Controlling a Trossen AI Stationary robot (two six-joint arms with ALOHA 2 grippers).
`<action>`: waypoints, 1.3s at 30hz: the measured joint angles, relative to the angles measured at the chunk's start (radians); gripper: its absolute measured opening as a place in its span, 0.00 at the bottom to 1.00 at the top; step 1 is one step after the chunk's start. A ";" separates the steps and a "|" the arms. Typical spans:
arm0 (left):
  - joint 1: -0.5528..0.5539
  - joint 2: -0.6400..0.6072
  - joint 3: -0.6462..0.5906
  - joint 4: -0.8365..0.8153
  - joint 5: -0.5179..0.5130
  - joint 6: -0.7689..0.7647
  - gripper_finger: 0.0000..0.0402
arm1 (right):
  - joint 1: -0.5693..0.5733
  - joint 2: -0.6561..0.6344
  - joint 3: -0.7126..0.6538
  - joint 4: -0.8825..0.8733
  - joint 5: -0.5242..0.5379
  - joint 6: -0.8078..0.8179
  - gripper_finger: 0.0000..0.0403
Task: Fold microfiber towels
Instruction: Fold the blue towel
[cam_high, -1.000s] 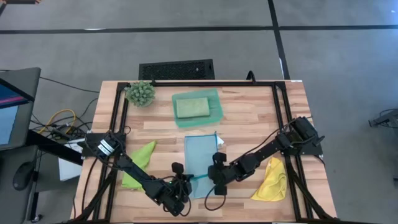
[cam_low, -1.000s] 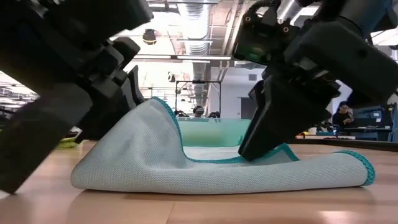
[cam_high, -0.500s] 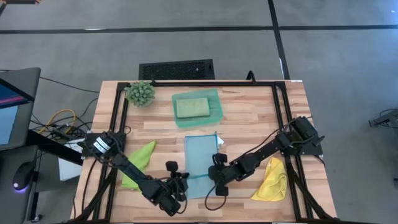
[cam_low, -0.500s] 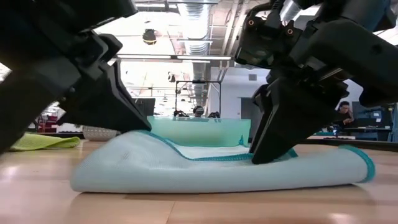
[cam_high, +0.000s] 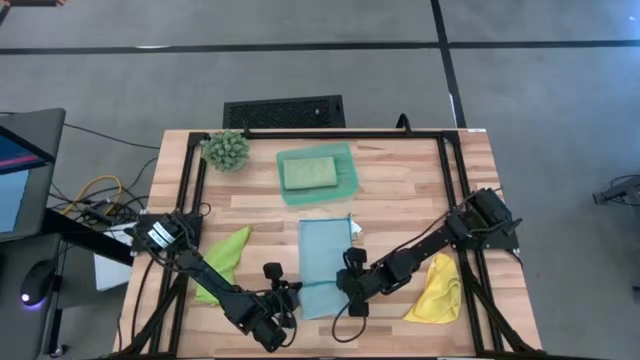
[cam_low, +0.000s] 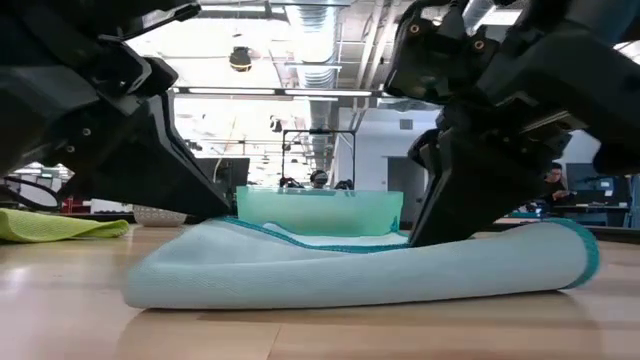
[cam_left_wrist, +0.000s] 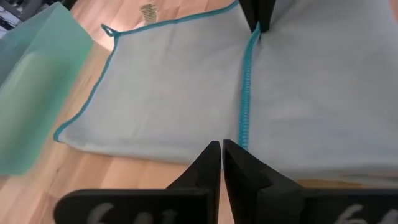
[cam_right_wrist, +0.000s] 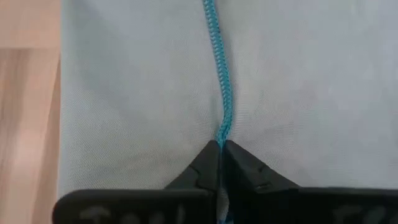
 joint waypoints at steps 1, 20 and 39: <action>0.000 0.000 0.000 0.000 0.004 -0.001 0.03 | 0.005 0.000 0.009 -0.017 0.001 0.000 0.10; 0.007 -0.002 -0.007 0.016 0.050 -0.019 0.03 | 0.103 0.001 0.111 -0.199 0.057 -0.049 0.08; 0.052 -0.002 -0.009 0.103 0.129 0.048 0.03 | 0.091 -0.009 0.096 -0.275 -0.004 0.005 0.39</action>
